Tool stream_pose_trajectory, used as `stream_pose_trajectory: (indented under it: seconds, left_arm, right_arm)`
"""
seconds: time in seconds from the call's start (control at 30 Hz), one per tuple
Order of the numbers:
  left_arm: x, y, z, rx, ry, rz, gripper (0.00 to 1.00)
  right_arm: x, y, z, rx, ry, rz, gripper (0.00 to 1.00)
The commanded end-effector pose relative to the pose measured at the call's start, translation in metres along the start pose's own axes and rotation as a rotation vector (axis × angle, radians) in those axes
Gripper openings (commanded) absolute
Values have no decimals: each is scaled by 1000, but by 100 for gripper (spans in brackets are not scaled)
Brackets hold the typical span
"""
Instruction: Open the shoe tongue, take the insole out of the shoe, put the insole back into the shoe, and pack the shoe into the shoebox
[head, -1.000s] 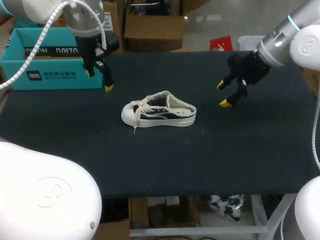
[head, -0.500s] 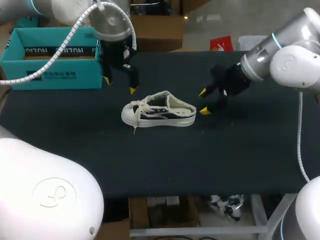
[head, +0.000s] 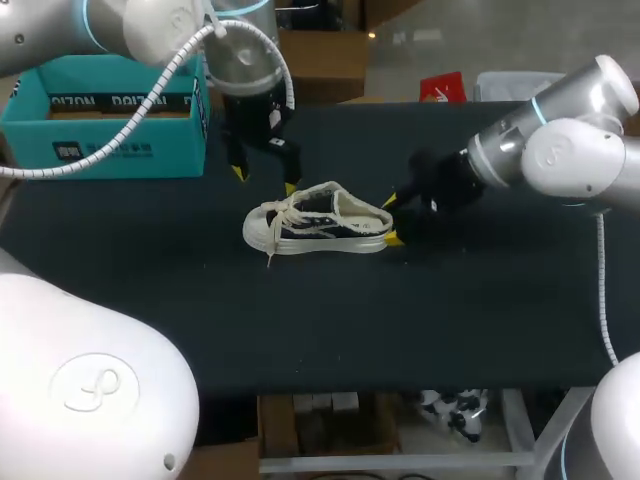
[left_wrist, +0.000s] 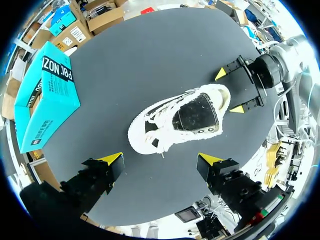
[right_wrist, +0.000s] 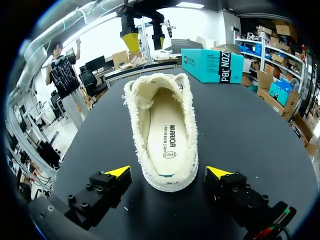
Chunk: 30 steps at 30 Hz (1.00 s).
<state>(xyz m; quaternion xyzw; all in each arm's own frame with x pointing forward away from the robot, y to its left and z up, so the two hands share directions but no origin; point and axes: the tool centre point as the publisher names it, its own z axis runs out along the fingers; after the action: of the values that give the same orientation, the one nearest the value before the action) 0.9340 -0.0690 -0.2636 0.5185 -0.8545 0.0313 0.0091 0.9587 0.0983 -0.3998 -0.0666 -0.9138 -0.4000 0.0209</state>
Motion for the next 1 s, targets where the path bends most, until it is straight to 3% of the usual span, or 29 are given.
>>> stream_pose_trajectory:
  seconds: [0.03,1.0]
  left_arm:
    - [7,-3,7,2,-4,-1,100]
    - [27,-15,22,30,5,-18,100]
  right_arm:
    - [-1,-1,7,-18,-3,0,100]
    - [-3,-6,38,-143,-44,61,100]
